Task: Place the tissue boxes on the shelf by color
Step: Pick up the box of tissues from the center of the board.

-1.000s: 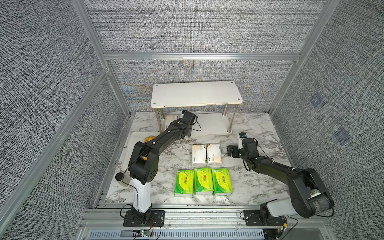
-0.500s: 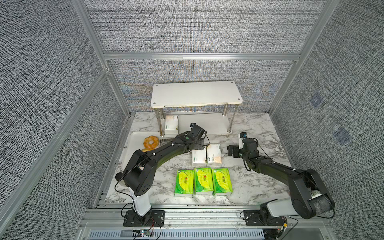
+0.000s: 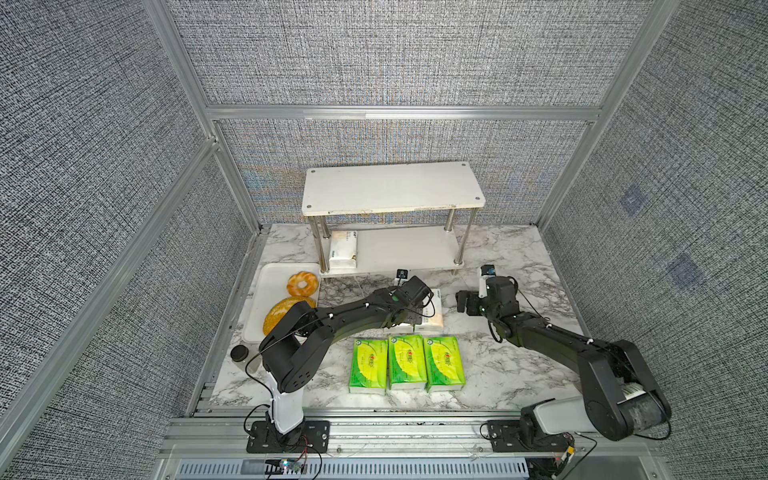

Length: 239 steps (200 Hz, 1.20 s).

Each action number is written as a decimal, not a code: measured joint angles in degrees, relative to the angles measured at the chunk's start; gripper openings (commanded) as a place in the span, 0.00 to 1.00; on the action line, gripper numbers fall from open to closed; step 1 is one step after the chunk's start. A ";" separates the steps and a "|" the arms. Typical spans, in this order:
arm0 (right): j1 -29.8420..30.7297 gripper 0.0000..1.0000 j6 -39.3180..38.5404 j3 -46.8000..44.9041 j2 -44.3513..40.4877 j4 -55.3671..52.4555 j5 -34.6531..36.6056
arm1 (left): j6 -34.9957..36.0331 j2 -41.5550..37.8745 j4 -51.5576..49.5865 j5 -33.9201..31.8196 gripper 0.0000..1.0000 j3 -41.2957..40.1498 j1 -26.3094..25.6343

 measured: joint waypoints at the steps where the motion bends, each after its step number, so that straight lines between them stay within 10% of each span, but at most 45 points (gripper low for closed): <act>1: 0.00 0.99 0.00 0.00 0.00 0.00 0.00 | -0.02 0.00 0.02 0.00 0.98 -0.04 0.00; 239: -0.04 0.99 0.02 -1.38 -1.42 -0.02 -0.07 | 0.02 -1.09 4.22 -2.08 0.83 -2.54 0.31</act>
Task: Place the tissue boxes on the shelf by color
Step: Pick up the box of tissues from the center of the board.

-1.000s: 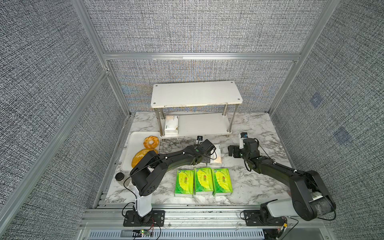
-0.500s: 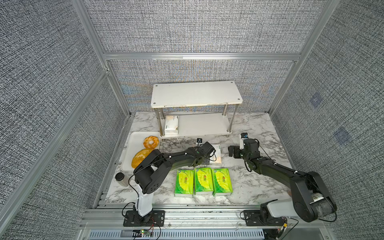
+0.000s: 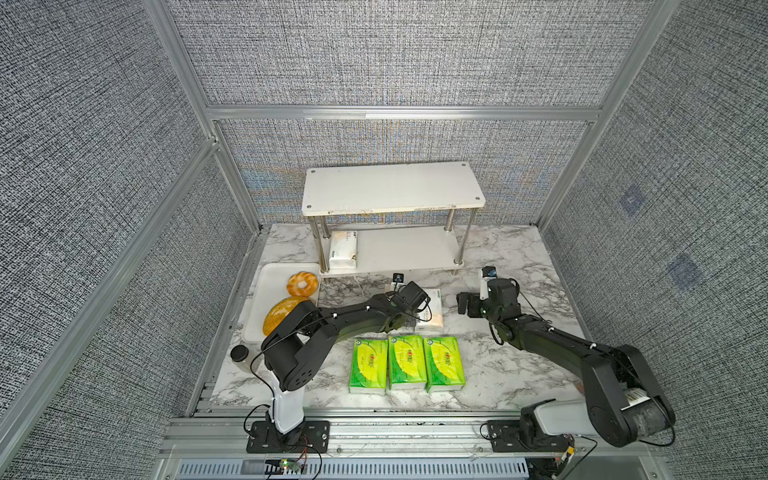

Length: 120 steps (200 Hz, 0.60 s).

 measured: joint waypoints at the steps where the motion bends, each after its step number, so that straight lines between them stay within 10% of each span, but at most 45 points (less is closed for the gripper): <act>1: 0.00 0.99 0.00 0.00 0.00 0.00 0.00 | 0.00 -0.07 -0.04 0.00 0.83 0.04 0.00; 120: 0.04 0.99 0.04 -0.22 -0.42 0.02 -0.42 | 3.91 -0.31 -4.02 -2.49 0.83 12.33 2.75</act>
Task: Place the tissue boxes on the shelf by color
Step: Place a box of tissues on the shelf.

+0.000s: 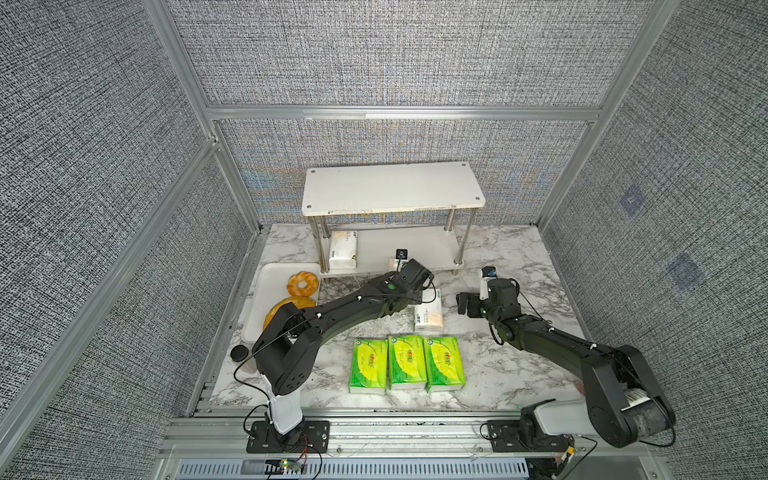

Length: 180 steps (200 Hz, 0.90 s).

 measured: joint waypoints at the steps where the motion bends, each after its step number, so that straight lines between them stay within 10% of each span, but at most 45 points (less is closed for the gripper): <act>1: 0.00 0.99 0.00 0.00 0.00 0.00 0.02 | 0.11 0.13 -0.04 0.00 0.83 0.24 0.13; 180: 0.00 0.99 -0.44 0.74 1.90 0.00 -1.31 | 4.07 13.25 -0.70 -1.33 0.83 14.75 8.33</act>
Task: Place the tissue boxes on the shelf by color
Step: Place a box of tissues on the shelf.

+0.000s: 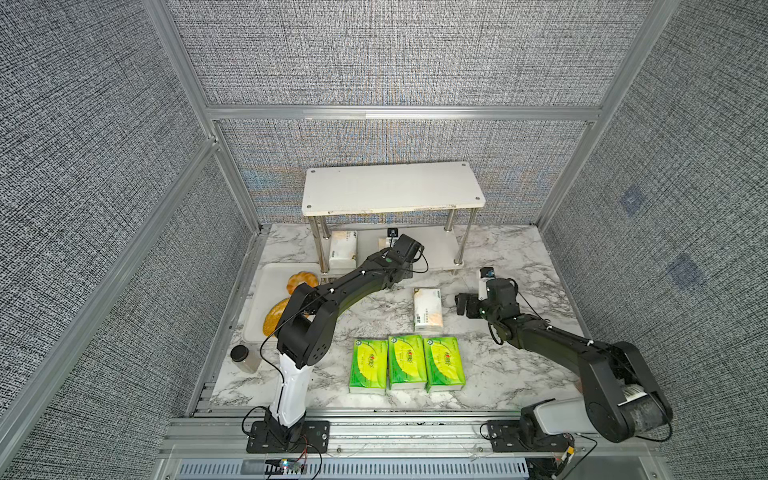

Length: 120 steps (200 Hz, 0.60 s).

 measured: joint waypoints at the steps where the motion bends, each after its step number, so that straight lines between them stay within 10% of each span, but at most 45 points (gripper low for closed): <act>1: 0.00 0.99 0.00 0.04 0.02 0.00 -0.02 | 0.02 0.07 0.00 0.00 0.83 0.07 0.04; 120: 0.42 0.99 -0.02 0.13 1.14 0.11 -0.85 | -0.11 7.50 -0.04 1.64 0.83 8.87 3.63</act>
